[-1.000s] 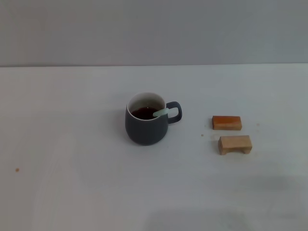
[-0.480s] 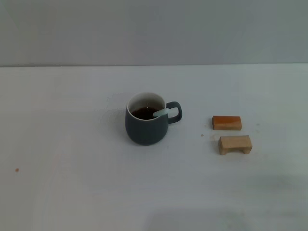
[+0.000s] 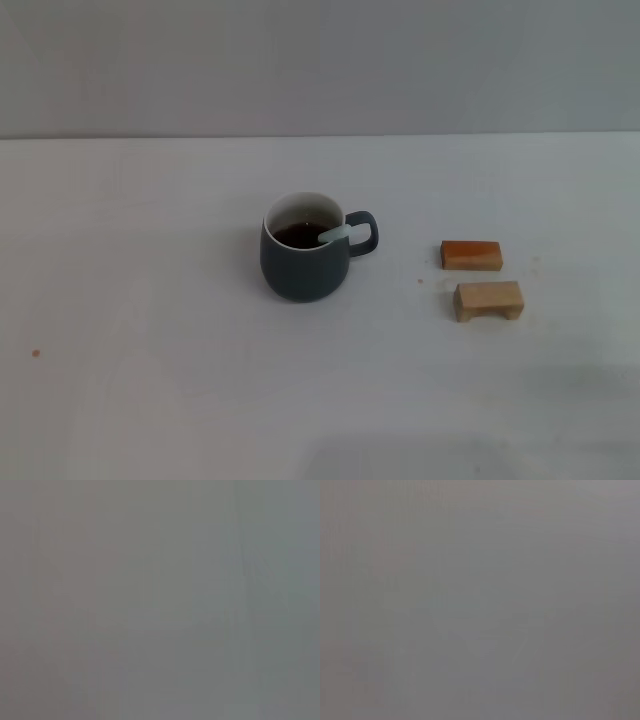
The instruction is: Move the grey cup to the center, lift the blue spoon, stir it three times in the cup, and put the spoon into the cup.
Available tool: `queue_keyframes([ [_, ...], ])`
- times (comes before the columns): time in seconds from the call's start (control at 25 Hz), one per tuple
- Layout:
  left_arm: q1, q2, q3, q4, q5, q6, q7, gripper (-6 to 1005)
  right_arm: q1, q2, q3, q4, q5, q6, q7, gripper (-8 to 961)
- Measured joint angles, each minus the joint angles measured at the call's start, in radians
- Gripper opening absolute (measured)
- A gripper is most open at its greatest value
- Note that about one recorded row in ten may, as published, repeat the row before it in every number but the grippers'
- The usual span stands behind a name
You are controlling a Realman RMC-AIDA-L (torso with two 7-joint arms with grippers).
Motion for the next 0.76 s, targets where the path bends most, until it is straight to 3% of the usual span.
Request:
queue_keyframes([
  [0.76, 0.000, 0.000, -0.002, 0.000, -0.001, -0.003, 0.002, -2, -0.001, -0.001, -0.001, -0.001, 0.000, 0.003, 0.001, 651],
])
